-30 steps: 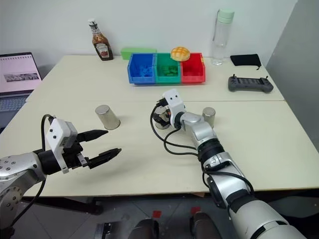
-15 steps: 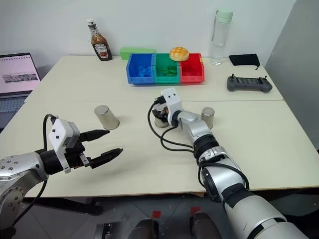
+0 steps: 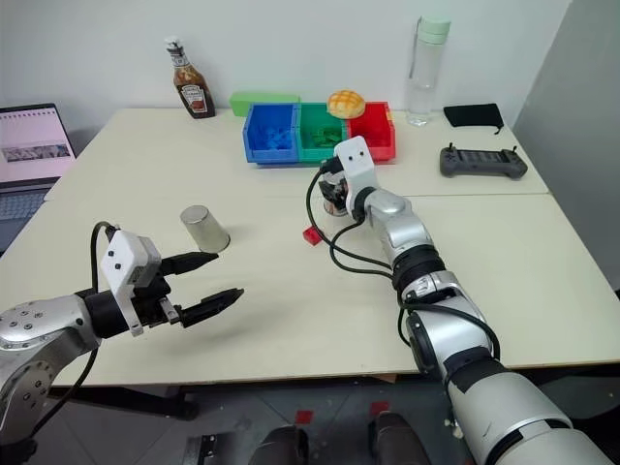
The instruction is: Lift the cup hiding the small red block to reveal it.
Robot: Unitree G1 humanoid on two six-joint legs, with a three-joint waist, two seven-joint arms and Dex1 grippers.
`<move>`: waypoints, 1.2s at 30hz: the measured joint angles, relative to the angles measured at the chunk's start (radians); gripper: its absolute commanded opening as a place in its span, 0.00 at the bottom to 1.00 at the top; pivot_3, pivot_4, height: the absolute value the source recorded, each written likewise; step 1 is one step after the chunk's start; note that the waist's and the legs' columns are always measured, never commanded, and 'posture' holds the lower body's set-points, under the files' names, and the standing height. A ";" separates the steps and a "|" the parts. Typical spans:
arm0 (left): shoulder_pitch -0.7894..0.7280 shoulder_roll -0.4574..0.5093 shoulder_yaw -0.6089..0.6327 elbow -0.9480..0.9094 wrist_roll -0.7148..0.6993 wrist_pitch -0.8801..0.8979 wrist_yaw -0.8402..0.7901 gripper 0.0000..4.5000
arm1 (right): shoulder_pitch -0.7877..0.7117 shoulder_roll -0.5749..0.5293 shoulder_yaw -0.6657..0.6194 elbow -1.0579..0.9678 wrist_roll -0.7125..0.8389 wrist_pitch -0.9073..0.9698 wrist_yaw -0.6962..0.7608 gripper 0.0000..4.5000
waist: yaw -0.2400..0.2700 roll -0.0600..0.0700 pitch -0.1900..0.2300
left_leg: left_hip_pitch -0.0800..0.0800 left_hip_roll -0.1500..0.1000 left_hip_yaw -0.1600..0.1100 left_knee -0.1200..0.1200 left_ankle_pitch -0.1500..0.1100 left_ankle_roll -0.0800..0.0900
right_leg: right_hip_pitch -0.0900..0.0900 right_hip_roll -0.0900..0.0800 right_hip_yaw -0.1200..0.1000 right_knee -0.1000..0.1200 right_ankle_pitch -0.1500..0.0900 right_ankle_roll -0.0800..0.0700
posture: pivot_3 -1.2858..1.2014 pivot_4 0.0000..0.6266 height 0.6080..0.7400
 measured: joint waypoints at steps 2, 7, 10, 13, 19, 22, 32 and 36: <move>-0.007 0.000 -0.008 0.009 0.000 -0.001 -0.001 1.00 | 0.000 0.001 0.004 0.023 -0.013 -0.001 -0.009 0.57 | 0.000 0.000 0.000 | 0.000 0.000 0.000 0.000 0.000 0.000 | 0.000 0.000 0.000 0.000 0.000 0.000 | 0.52 0.24 1.00; -0.014 0.000 -0.010 0.018 0.004 -0.011 -0.001 1.00 | 0.000 0.002 0.008 0.079 -0.048 -0.012 -0.032 0.73 | 0.000 0.000 0.000 | 0.000 0.000 0.000 0.000 0.000 0.000 | 0.000 0.000 0.000 0.000 0.000 0.000 | 0.52 0.24 1.00; -0.016 0.000 -0.010 0.018 0.007 -0.018 -0.003 1.00 | 0.000 0.001 0.002 0.106 -0.049 -0.013 -0.042 0.85 | 0.000 0.000 0.000 | 0.000 0.000 0.000 0.000 0.000 0.000 | 0.000 0.000 0.000 0.000 0.000 0.000 | 0.52 0.24 1.00; -0.017 0.000 -0.010 0.028 0.008 -0.022 -0.005 1.00 | -0.009 0.004 -0.044 0.105 -0.009 -0.022 -0.038 0.99 | 0.000 0.000 0.000 | 0.000 0.000 0.000 0.000 0.000 0.000 | 0.000 0.000 0.000 0.000 0.000 0.000 | 0.52 0.24 1.00; -0.022 0.000 -0.010 0.041 0.012 -0.025 -0.003 1.00 | -0.022 -0.005 -0.083 -0.034 0.031 -0.052 -0.029 0.99 | 0.000 0.000 0.000 | 0.000 0.000 0.000 0.000 0.000 0.000 | 0.000 0.000 0.000 0.000 0.000 0.000 | 0.52 0.24 1.00; -0.026 0.001 -0.009 0.057 0.023 -0.025 0.006 1.00 | 0.004 -0.020 -0.087 -0.197 0.066 -0.027 0.015 0.99 | 0.000 0.000 0.000 | -0.001 0.000 0.000 0.000 0.000 0.000 | 0.000 0.000 -0.001 0.000 0.000 0.000 | 0.52 0.24 1.00; 0.007 0.053 0.027 0.083 0.104 -0.020 0.039 1.00 | 0.493 -0.289 0.027 -1.036 0.253 0.380 0.341 0.99 | 0.025 0.000 0.000 | -0.002 -0.001 -0.002 0.000 0.000 0.000 | 0.000 -0.002 -0.001 -0.001 0.000 0.000 | 0.52 0.24 1.00; 0.035 0.054 0.029 0.085 0.110 -0.043 0.010 1.00 | 0.604 -0.414 0.029 -1.227 0.321 0.521 0.403 0.99 | 0.016 0.001 0.001 | 0.000 0.001 0.000 0.000 0.000 0.000 | 0.000 0.000 0.000 0.000 -0.003 0.005 | 0.52 0.24 1.00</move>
